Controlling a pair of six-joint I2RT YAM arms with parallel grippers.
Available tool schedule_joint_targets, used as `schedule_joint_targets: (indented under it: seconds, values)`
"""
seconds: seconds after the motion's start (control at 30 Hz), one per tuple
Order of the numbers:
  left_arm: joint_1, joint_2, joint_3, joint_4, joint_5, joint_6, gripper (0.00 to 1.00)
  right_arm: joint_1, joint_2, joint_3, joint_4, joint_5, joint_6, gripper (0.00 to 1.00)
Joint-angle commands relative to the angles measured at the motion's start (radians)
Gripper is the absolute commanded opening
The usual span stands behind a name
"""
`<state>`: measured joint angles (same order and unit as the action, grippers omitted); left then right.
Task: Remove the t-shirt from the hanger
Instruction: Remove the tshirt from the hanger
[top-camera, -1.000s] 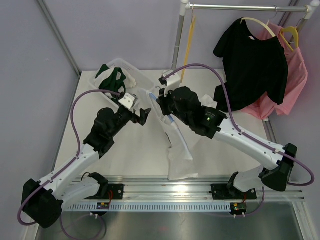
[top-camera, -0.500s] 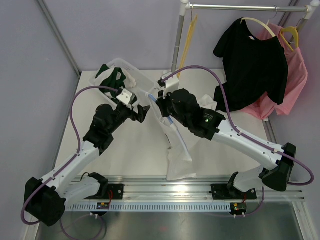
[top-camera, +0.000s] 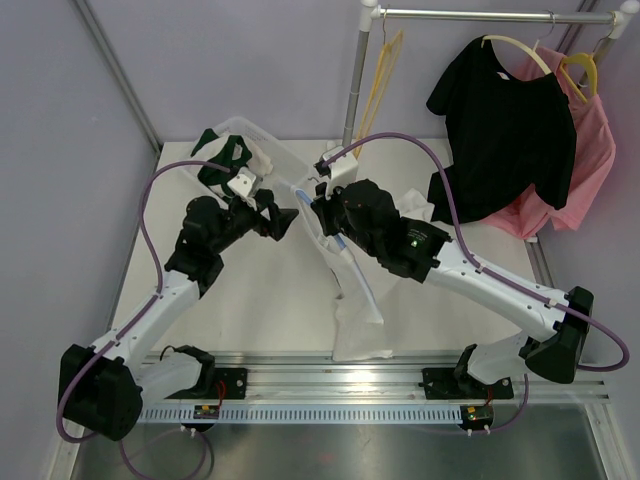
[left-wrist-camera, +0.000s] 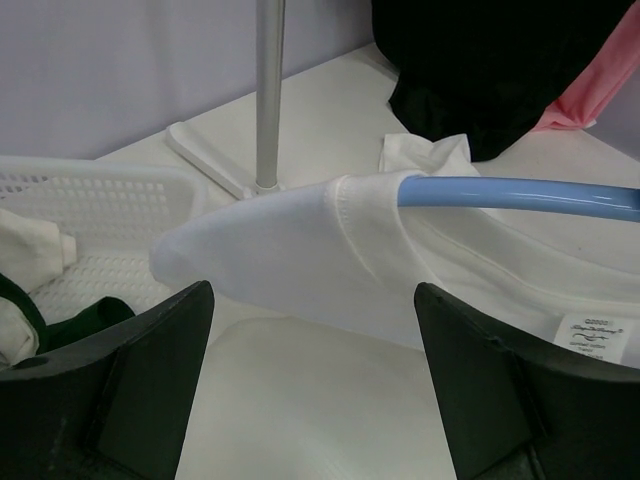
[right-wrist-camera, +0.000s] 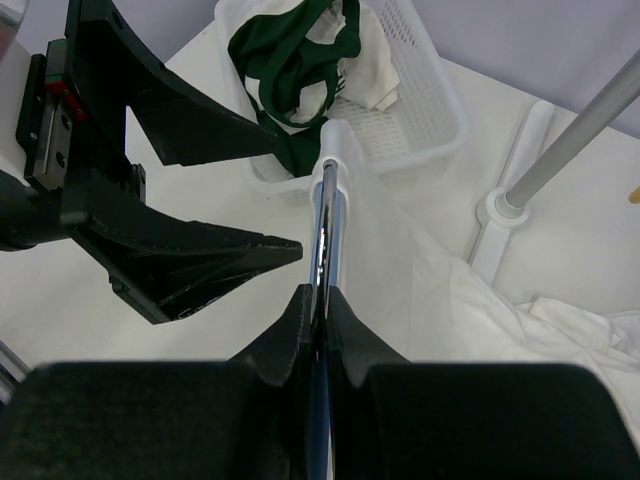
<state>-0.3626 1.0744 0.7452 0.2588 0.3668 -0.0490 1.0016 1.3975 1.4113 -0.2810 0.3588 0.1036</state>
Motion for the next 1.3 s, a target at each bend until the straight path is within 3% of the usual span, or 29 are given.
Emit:
schedule_joint_targets:
  seconds: [0.0, 0.6, 0.7, 0.73, 0.83, 0.87, 0.97, 1.03, 1.17, 1.27]
  values:
    - [0.007, -0.030, 0.016, 0.071, 0.142, -0.017, 0.85, 0.014, -0.017, 0.029, 0.109, 0.037, -0.004, 0.00]
    - [0.016, 0.012, 0.036, 0.068, 0.090, -0.034, 0.82, 0.064, 0.014, 0.061, 0.088, 0.051, -0.016, 0.00]
    - [0.020, 0.009, 0.037, 0.065, 0.084, -0.034, 0.69, 0.072, 0.021, 0.071, 0.082, 0.068, -0.019, 0.00]
    - [0.021, 0.004, 0.036, 0.065, 0.087, -0.031, 0.55, 0.075, 0.021, 0.072, 0.080, 0.077, -0.021, 0.00]
    - [0.021, 0.001, 0.036, 0.062, 0.090, -0.025, 0.35, 0.077, 0.023, 0.072, 0.082, 0.089, -0.019, 0.00]
    - [0.022, -0.001, 0.034, 0.062, 0.093, -0.022, 0.24, 0.077, 0.023, 0.072, 0.080, 0.092, -0.019, 0.00]
    - [0.022, -0.008, 0.031, 0.062, 0.109, -0.012, 0.14, 0.077, 0.028, 0.074, 0.080, 0.112, -0.019, 0.00]
    - [0.022, -0.013, 0.031, 0.059, 0.110, -0.006, 0.01, 0.078, 0.028, 0.075, 0.080, 0.115, -0.022, 0.00]
    - [0.021, -0.034, 0.029, 0.048, 0.097, 0.024, 0.00, 0.078, 0.053, 0.104, 0.059, 0.127, -0.016, 0.00]
    - [0.021, -0.057, 0.029, 0.037, 0.083, 0.041, 0.00, 0.077, 0.118, 0.199, -0.049, 0.176, 0.004, 0.00]
